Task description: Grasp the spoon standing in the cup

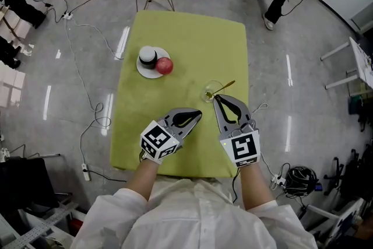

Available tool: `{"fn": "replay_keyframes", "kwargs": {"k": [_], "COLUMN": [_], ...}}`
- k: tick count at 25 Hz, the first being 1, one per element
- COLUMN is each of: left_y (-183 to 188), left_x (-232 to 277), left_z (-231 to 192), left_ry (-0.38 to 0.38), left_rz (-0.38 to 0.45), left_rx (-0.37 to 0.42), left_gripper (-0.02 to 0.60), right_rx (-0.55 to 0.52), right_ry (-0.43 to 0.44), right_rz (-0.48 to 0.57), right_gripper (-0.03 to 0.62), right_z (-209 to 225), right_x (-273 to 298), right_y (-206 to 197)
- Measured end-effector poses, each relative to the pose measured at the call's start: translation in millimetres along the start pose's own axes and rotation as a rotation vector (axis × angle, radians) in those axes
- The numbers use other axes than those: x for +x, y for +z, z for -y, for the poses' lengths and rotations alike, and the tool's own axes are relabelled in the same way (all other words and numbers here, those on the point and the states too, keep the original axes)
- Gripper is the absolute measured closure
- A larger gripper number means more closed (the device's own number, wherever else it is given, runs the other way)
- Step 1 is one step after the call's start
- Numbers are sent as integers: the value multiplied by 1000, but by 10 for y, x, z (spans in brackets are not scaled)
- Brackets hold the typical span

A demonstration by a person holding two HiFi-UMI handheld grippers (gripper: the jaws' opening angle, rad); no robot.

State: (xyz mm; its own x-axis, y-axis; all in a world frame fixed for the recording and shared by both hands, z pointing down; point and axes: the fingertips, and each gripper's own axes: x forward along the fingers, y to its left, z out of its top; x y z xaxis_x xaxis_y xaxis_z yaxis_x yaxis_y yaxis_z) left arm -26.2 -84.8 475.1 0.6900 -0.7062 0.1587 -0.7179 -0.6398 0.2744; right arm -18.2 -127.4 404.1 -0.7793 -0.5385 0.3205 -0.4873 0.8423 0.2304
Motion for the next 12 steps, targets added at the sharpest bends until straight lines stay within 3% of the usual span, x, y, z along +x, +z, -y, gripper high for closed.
{"fn": "replay_keyframes", "kwargs": {"k": [5,12], "left_y": [-41,-205], "left_x": [-65,-144], "left_z": [71,167], "left_ry": [-1,0], "left_rz": [-4,-32], "left_rx": [-4,-25], "left_gripper": [578,578], "right_rx": [41,142], "right_ry": [36,97], "right_rz": [2,-69], "right_gripper": [586,586], "right_z": [-137,-333], "right_x": [-47,-1], "right_y": [-38,-453]}}
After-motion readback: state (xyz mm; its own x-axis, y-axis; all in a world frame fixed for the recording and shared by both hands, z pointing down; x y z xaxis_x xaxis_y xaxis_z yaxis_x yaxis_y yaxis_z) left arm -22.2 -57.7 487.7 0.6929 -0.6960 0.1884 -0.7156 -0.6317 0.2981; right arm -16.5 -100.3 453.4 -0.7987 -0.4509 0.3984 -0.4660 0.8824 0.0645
